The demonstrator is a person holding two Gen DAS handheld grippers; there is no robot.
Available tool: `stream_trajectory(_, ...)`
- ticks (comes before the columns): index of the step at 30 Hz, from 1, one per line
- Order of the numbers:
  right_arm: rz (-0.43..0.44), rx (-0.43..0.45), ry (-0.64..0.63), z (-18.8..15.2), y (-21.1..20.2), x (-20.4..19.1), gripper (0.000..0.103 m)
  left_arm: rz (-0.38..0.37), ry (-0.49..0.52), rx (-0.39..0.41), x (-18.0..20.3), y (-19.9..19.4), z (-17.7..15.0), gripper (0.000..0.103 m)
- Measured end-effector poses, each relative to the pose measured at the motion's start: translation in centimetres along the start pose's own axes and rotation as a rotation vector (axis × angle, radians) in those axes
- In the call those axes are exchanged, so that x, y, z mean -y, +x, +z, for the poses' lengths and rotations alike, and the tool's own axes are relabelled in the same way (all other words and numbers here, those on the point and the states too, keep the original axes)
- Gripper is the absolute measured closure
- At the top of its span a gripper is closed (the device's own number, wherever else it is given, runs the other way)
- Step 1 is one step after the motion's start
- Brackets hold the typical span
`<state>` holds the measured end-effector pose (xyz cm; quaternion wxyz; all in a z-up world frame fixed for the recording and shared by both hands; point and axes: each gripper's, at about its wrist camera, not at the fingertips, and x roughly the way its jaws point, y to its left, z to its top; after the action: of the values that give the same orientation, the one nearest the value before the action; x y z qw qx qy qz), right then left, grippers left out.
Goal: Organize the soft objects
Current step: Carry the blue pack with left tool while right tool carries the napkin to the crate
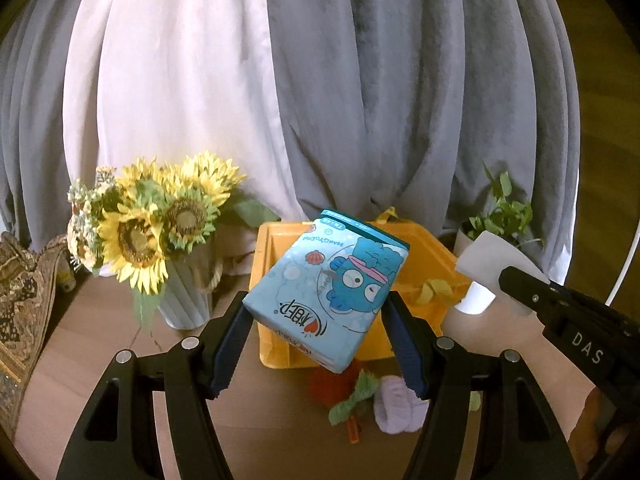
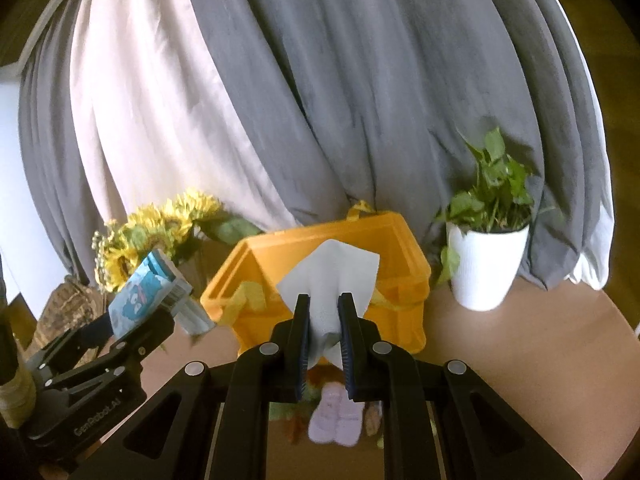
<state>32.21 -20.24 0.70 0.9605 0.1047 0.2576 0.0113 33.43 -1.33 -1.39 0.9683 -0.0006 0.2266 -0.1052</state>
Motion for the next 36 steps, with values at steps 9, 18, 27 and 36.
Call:
stream_trajectory(9, 0.006, 0.035, -0.009, 2.1, 1.3, 0.3, 0.088, -0.008, 0.025, 0.041, 0.6, 2.0, 2.3, 0.038)
stream_trajectory(18, 0.002, 0.053, -0.015, 4.0, 3.5, 1.2, 0.088, -0.033, 0.034, 0.062, 1.2, 5.4, 4.2, 0.038)
stream_trajectory(27, 0.007, 0.019, -0.011, 4.9, 7.4, 2.3, 0.088, -0.022, 0.052, 0.034, 1.8, 9.8, 5.2, 0.038)
stream_trajectory(36, -0.004, -0.026, -0.008, 5.5, 11.2, 3.4, 0.088, -0.028, 0.053, -0.046, 2.1, 14.6, 5.0, 0.038)
